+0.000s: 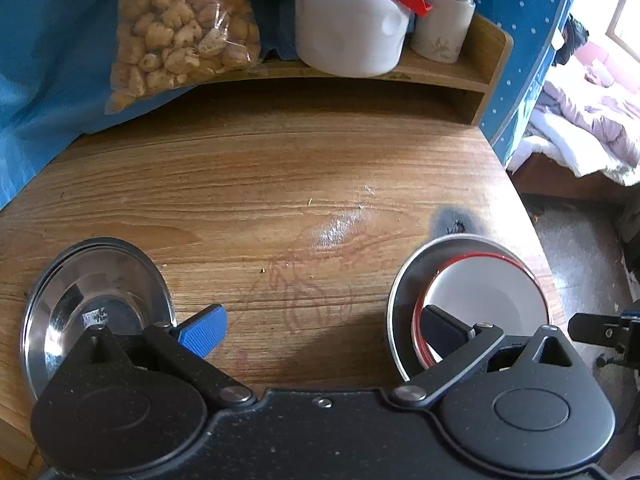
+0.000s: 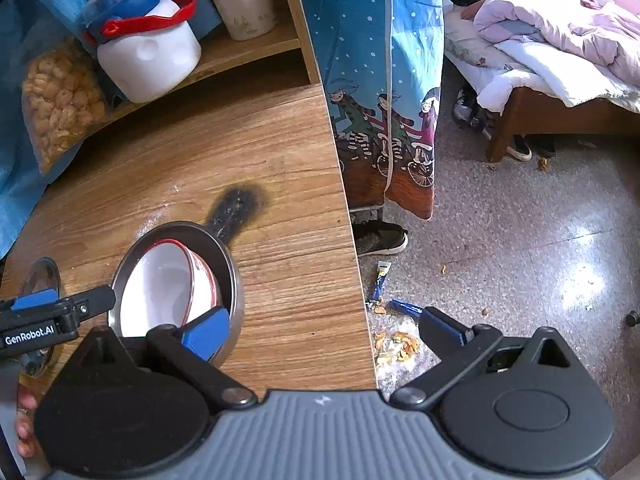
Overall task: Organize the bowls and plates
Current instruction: 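Move both grippers to the rim of the steel bowl stack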
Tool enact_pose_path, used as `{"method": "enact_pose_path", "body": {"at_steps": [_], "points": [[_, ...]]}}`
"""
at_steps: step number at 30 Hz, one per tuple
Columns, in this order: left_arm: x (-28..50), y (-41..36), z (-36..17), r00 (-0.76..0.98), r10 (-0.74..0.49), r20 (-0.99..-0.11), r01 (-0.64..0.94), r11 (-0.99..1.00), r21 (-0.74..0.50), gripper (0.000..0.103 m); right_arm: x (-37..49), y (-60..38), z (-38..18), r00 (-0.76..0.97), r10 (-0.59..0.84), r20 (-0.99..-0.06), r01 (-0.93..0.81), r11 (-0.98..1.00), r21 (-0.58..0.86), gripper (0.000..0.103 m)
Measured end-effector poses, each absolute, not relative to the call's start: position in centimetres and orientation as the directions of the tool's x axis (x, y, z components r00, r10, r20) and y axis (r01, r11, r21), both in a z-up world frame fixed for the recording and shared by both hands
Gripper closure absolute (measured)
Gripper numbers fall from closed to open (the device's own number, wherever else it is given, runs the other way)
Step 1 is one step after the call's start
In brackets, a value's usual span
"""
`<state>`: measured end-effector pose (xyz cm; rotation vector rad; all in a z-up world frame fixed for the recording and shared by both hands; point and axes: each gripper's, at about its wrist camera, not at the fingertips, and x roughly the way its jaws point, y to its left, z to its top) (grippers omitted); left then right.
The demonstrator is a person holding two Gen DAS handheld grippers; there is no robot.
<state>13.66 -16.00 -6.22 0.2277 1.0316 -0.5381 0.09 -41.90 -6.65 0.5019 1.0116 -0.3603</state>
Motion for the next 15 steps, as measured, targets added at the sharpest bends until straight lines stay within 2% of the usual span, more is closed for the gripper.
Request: {"method": "enact_pose_path", "body": {"at_steps": [15], "points": [[13.6,-17.4,-6.5,0.386,-0.287,-0.877,0.555,0.831,-0.028,0.001,1.5,-40.7,-7.3,0.483,-0.014,-0.875,0.416,0.884,0.215,0.0]]}}
